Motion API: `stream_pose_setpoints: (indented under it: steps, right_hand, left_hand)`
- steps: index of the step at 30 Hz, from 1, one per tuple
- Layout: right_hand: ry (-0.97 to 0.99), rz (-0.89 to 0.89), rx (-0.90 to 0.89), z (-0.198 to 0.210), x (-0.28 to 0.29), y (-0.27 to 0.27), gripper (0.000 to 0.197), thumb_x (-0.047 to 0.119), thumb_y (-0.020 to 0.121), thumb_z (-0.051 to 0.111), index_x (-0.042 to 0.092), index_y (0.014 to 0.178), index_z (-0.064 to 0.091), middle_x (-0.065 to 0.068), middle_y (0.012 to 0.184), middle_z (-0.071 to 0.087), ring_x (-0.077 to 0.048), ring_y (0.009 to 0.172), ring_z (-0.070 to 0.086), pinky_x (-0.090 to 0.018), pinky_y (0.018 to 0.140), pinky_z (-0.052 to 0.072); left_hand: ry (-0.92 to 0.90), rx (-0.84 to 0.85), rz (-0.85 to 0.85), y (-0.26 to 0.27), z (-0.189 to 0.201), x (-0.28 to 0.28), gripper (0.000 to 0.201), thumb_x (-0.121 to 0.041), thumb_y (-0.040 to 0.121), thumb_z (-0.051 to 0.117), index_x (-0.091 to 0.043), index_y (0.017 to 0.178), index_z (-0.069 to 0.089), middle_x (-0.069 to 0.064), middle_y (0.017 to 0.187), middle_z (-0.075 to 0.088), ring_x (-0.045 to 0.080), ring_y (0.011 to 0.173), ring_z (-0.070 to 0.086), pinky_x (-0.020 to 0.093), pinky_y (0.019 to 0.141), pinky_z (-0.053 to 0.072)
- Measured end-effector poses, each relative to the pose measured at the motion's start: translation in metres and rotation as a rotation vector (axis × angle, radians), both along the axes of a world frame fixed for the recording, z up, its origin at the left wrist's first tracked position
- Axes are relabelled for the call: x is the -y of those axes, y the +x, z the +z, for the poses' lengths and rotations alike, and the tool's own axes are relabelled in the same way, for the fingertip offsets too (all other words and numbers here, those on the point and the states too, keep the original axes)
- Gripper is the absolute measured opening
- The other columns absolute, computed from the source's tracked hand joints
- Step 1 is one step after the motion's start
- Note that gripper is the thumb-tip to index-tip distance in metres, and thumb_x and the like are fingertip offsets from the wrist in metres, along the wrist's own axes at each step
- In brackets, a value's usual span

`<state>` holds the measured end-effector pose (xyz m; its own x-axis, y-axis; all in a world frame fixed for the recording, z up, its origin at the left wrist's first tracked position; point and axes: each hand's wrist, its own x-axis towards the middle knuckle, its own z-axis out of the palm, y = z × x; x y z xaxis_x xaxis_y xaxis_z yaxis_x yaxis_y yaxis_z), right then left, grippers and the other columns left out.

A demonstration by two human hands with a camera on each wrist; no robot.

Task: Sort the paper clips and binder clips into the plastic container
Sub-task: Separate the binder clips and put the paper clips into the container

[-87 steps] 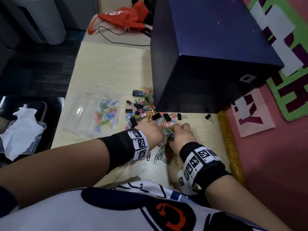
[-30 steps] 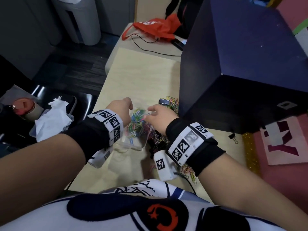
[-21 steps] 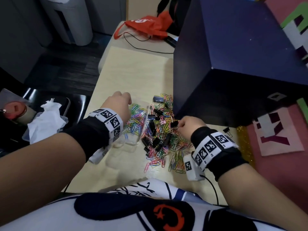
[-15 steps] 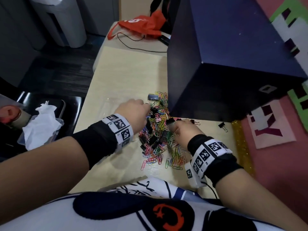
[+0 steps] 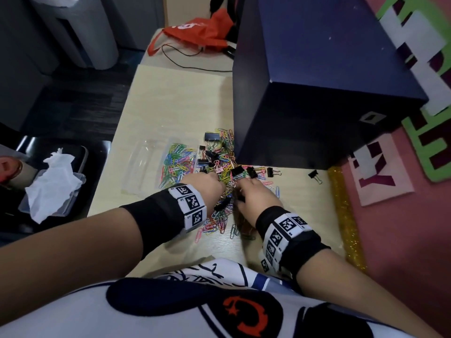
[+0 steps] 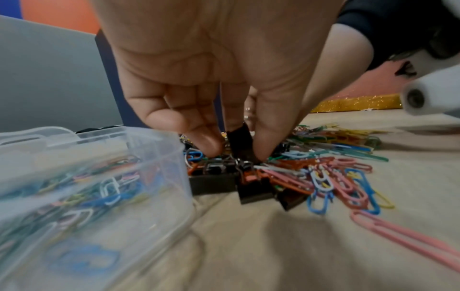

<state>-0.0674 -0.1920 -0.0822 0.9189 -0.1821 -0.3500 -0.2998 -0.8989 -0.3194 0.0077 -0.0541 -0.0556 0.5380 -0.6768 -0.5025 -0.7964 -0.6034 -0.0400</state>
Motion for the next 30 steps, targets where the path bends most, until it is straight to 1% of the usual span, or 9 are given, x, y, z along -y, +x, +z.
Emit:
stream_pose_setpoints:
  steps: [2, 5, 7, 10, 12, 16, 21, 27, 30]
  right_hand:
    - [0.01, -0.047, 0.042, 0.002, 0.005, -0.002, 0.034, 0.024, 0.089, 0.058, 0.023, 0.123, 0.052, -0.003, 0.123, 0.053, -0.024, 0.109, 0.054, -0.033, 0.089, 0.047]
    - [0.047, -0.116, 0.116, 0.003, 0.014, -0.004, 0.018, 0.024, 0.088, 0.061, 0.022, 0.106, 0.061, -0.001, 0.112, 0.057, -0.021, 0.1, 0.057, -0.028, 0.086, 0.047]
    - [0.076, -0.177, 0.139, 0.003, 0.02, -0.006, 0.011, 0.026, 0.086, 0.065, 0.022, 0.096, 0.061, 0.001, 0.106, 0.058, -0.018, 0.093, 0.057, -0.025, 0.082, 0.045]
    - [0.079, -0.232, 0.103, 0.003, 0.03, -0.009, 0.02, 0.035, 0.083, 0.069, 0.023, 0.083, 0.053, 0.004, 0.094, 0.055, -0.014, 0.081, 0.051, -0.022, 0.07, 0.036]
    - [0.092, -0.262, 0.072, 0.004, 0.035, -0.01, 0.027, 0.04, 0.082, 0.069, 0.02, 0.081, 0.052, 0.002, 0.087, 0.057, -0.017, 0.078, 0.052, -0.025, 0.066, 0.035]
    - [0.1, -0.384, 0.062, 0.006, 0.043, -0.01, 0.032, 0.047, 0.089, 0.057, 0.015, 0.093, 0.058, -0.003, 0.086, 0.064, -0.022, 0.081, 0.058, -0.028, 0.069, 0.045]
    - [0.029, -0.556, 0.059, 0.007, 0.059, -0.01, 0.024, 0.03, 0.096, 0.048, 0.012, 0.11, 0.056, -0.01, 0.101, 0.066, -0.03, 0.094, 0.061, -0.028, 0.071, 0.044]
    - [0.052, -0.834, 0.155, 0.011, 0.07, -0.012, 0.04, 0.018, 0.094, 0.052, 0.011, 0.133, 0.043, -0.012, 0.127, 0.054, -0.03, 0.107, 0.058, -0.025, 0.073, 0.037]
    - [0.01, -0.809, 0.187, 0.004, 0.067, -0.016, 0.036, 0.011, 0.091, 0.052, 0.008, 0.127, 0.046, -0.014, 0.132, 0.043, -0.031, 0.107, 0.056, -0.027, 0.074, 0.039]
  left_hand:
    - [0.009, 0.004, 0.0, -0.001, 0.0, 0.002, 0.033, -0.019, 0.085, 0.06, -0.015, 0.117, 0.055, 0.009, 0.109, 0.052, 0.03, 0.096, 0.06, 0.039, 0.067, 0.049]
    - [0.029, -0.011, 0.009, 0.0, 0.001, 0.005, 0.03, -0.019, 0.084, 0.06, -0.013, 0.114, 0.059, 0.009, 0.108, 0.053, 0.029, 0.094, 0.061, 0.039, 0.068, 0.051]
    - [0.037, -0.027, 0.027, 0.002, 0.002, 0.006, 0.031, -0.019, 0.083, 0.061, -0.013, 0.114, 0.059, 0.009, 0.108, 0.053, 0.029, 0.094, 0.061, 0.038, 0.067, 0.051]
    - [-0.024, -0.016, 0.053, 0.002, 0.003, 0.008, 0.036, -0.028, 0.083, 0.061, -0.014, 0.116, 0.055, 0.007, 0.11, 0.05, 0.029, 0.098, 0.058, 0.038, 0.068, 0.049]
    - [-0.091, -0.003, 0.045, 0.001, 0.004, 0.012, 0.04, -0.034, 0.084, 0.059, -0.015, 0.118, 0.053, 0.007, 0.11, 0.05, 0.029, 0.101, 0.056, 0.039, 0.072, 0.05]
    - [-0.094, 0.008, -0.05, -0.006, -0.002, 0.021, 0.041, -0.04, 0.085, 0.06, -0.02, 0.121, 0.052, 0.006, 0.113, 0.052, 0.028, 0.105, 0.054, 0.037, 0.071, 0.045]
    - [-0.112, 0.019, -0.105, -0.01, -0.012, 0.02, 0.032, -0.028, 0.089, 0.058, -0.02, 0.119, 0.055, 0.008, 0.107, 0.054, 0.031, 0.099, 0.056, 0.041, 0.074, 0.047]
    - [-0.12, 0.034, -0.145, -0.01, -0.014, 0.021, 0.021, -0.02, 0.088, 0.054, -0.014, 0.108, 0.059, 0.009, 0.101, 0.056, 0.031, 0.093, 0.057, 0.042, 0.075, 0.046]
    - [-0.112, 0.032, -0.153, -0.007, -0.014, 0.022, 0.017, -0.017, 0.09, 0.053, -0.013, 0.106, 0.059, 0.007, 0.098, 0.057, 0.029, 0.092, 0.058, 0.039, 0.074, 0.045]
